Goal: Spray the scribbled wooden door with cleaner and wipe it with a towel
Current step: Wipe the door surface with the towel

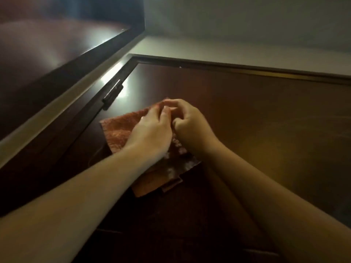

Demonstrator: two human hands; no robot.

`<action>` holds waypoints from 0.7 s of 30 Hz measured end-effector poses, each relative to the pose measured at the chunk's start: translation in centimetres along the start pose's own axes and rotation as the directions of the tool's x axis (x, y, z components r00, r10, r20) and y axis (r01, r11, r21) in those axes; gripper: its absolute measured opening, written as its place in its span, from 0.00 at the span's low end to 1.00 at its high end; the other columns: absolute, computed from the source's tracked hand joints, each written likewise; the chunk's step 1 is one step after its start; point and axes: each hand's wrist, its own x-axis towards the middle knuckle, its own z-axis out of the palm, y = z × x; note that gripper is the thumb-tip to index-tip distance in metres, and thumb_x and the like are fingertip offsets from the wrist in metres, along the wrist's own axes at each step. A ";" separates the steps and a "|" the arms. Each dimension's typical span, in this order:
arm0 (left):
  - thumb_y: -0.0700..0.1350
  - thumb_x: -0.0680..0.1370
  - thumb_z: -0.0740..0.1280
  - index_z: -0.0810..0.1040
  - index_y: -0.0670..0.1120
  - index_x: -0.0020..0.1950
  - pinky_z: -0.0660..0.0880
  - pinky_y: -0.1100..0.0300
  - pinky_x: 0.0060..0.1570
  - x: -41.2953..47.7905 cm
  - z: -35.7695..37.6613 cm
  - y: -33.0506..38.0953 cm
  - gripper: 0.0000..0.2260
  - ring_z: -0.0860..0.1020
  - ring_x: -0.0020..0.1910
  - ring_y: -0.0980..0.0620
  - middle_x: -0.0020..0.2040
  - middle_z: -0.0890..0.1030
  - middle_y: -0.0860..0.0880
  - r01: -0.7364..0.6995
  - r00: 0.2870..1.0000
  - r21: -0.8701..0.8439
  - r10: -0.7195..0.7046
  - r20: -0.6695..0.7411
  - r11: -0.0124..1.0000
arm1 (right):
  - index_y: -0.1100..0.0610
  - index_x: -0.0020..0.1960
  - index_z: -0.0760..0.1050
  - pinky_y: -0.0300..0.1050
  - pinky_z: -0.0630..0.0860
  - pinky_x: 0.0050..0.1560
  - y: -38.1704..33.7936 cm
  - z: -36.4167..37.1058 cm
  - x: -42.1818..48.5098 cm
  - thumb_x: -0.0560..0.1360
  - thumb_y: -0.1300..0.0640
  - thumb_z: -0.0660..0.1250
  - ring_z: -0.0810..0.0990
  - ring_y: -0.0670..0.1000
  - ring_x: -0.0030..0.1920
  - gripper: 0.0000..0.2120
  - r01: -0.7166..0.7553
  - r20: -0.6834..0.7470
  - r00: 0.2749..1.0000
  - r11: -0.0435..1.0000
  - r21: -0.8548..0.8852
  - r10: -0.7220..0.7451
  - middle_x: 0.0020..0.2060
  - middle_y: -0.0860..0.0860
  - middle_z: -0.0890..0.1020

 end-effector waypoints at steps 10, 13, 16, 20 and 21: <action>0.64 0.76 0.44 0.43 0.64 0.74 0.40 0.41 0.71 0.4 0.0 -2.9 0.26 0.40 0.75 0.46 0.77 0.42 0.55 -0.097 0.966 0.418 -0.015 0.257 0.903 | 0.46 0.75 0.51 0.50 0.41 0.73 4.7 -3.6 -2.3 0.80 0.45 0.47 0.46 0.48 0.75 0.23 -0.088 0.061 0.983 0.736 -0.671 0.174 0.76 0.48 0.51; 0.67 0.75 0.43 0.43 0.64 0.74 0.42 0.41 0.72 1.3 -1.7 -5.7 0.28 0.42 0.76 0.48 0.77 0.42 0.56 -0.043 0.956 0.466 -0.099 0.276 0.884 | 0.46 0.75 0.50 0.50 0.41 0.73 4.9 -3.7 -2.3 0.80 0.45 0.47 0.45 0.48 0.75 0.24 -0.097 0.054 0.981 0.716 -0.691 0.185 0.76 0.48 0.50; 0.67 0.70 0.38 0.43 0.64 0.74 0.43 0.42 0.72 0.6 -2.7 -6.3 0.31 0.42 0.76 0.47 0.77 0.41 0.55 -0.036 0.955 0.489 -0.113 0.273 0.871 | 0.45 0.75 0.47 0.52 0.39 0.72 4.9 -3.4 -2.1 0.80 0.42 0.45 0.43 0.48 0.75 0.25 -0.087 0.088 0.974 0.700 -0.709 0.210 0.76 0.47 0.47; 0.65 0.60 0.27 0.35 0.66 0.70 0.43 0.47 0.72 -4.4 -2.0 -4.6 0.37 0.40 0.75 0.49 0.76 0.39 0.55 -0.269 0.934 0.475 0.107 0.341 0.838 | 0.45 0.75 0.45 0.53 0.39 0.72 5.0 -3.3 -2.1 0.79 0.39 0.44 0.41 0.48 0.75 0.27 -0.088 0.101 0.968 0.685 -0.723 0.231 0.76 0.46 0.45; 0.65 0.60 0.28 0.32 0.69 0.65 0.43 0.50 0.73 -5.1 -2.0 -4.5 0.32 0.40 0.75 0.52 0.76 0.40 0.58 -0.290 0.935 0.439 0.153 0.321 0.850 | 0.45 0.75 0.45 0.53 0.39 0.72 5.0 -3.3 -2.1 0.79 0.39 0.44 0.41 0.48 0.75 0.27 -0.087 0.102 0.968 0.685 -0.723 0.231 0.76 0.46 0.45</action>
